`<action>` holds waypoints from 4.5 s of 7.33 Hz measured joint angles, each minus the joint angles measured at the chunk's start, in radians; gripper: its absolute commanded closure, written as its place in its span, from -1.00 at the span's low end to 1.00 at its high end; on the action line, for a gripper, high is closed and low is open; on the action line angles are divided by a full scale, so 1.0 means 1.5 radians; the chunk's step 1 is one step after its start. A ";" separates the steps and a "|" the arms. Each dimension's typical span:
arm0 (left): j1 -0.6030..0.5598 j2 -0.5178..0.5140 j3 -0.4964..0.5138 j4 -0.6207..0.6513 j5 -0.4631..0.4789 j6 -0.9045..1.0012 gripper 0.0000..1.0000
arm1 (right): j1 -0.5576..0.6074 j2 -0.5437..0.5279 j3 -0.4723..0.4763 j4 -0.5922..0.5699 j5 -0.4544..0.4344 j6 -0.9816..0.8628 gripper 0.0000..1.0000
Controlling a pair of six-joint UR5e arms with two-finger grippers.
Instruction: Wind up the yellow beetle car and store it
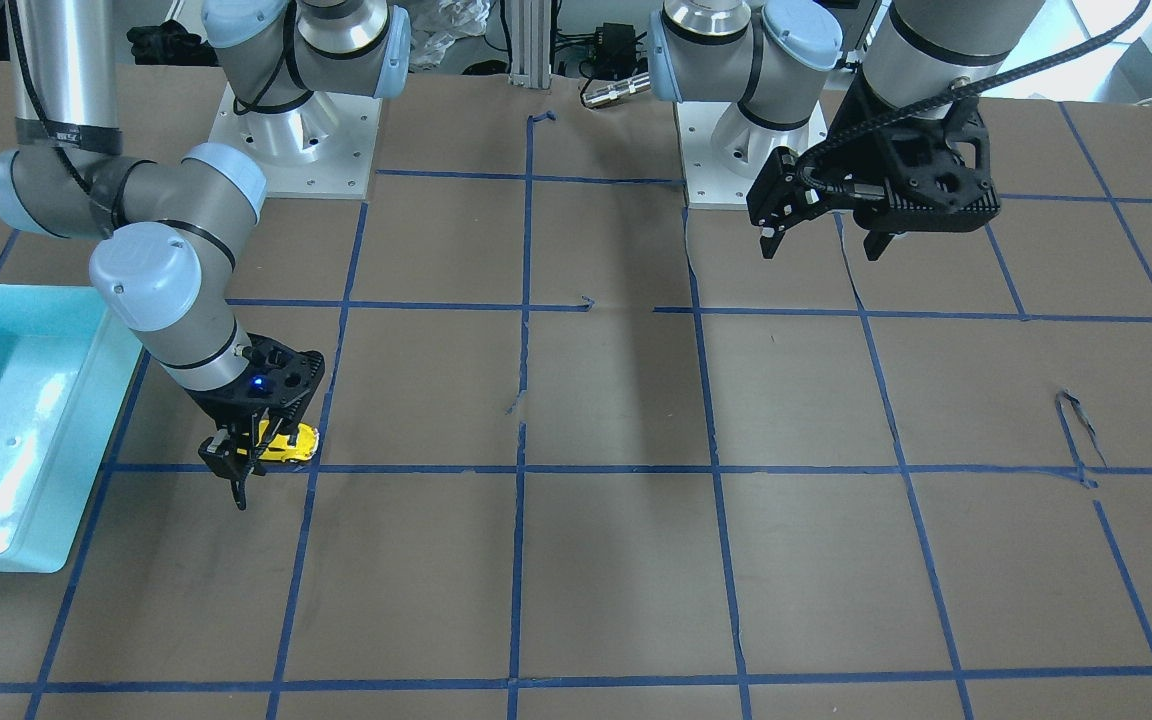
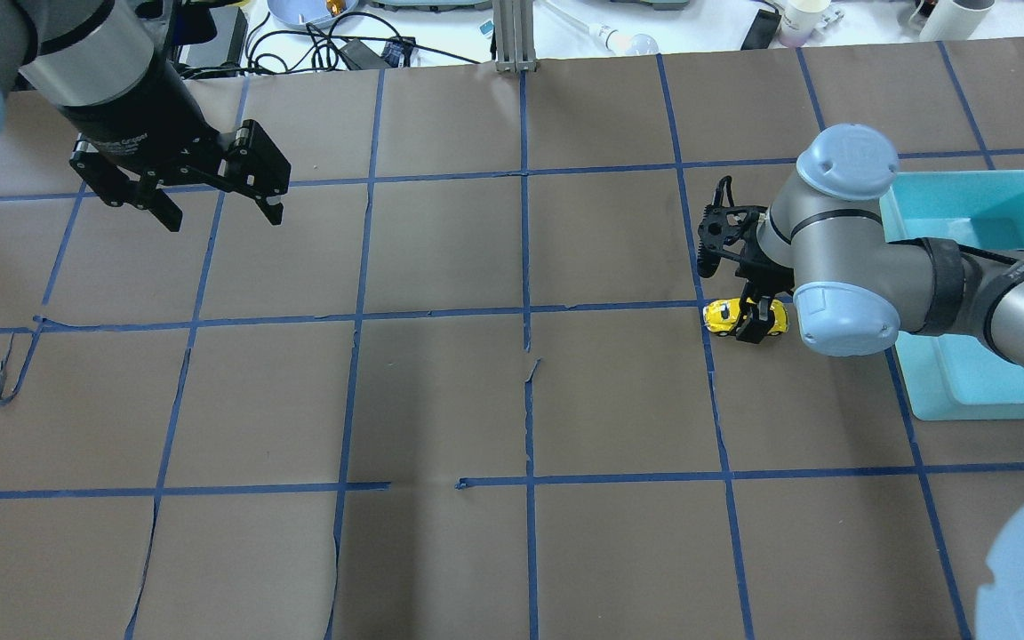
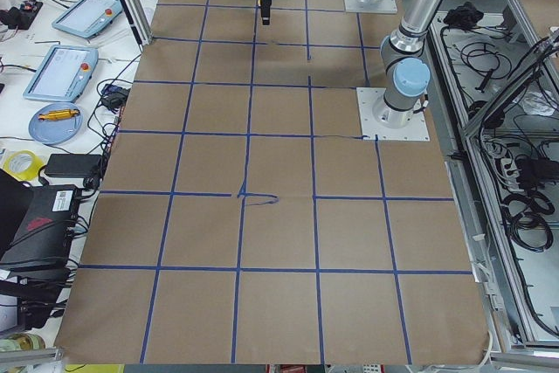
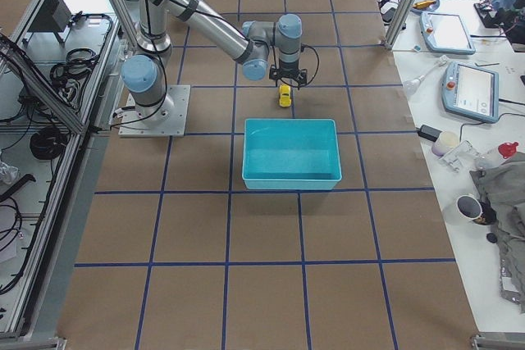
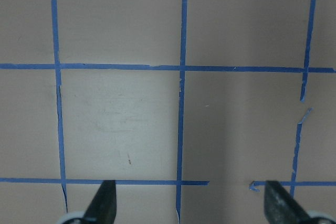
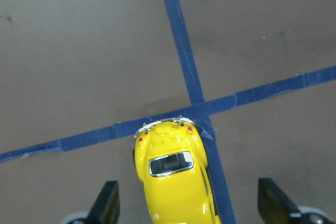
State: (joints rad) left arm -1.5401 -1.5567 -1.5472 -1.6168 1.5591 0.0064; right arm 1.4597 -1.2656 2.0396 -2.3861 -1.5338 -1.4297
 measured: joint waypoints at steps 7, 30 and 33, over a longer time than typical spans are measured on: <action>0.000 -0.001 0.007 0.004 -0.002 0.001 -1.00 | -0.002 -0.026 -0.073 0.109 -0.021 -0.035 1.00; 0.007 -0.008 0.012 0.017 -0.010 0.009 -1.00 | -0.357 -0.058 -0.141 0.276 -0.020 -0.356 -1.00; 0.006 -0.007 0.013 0.017 -0.013 0.010 -1.00 | -0.331 -0.191 -0.205 0.438 -0.007 -0.221 -1.00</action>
State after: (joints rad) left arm -1.5306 -1.5675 -1.5275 -1.5908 1.5397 0.0209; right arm 0.9635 -1.5516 1.7317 -1.7289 -1.5446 -1.7617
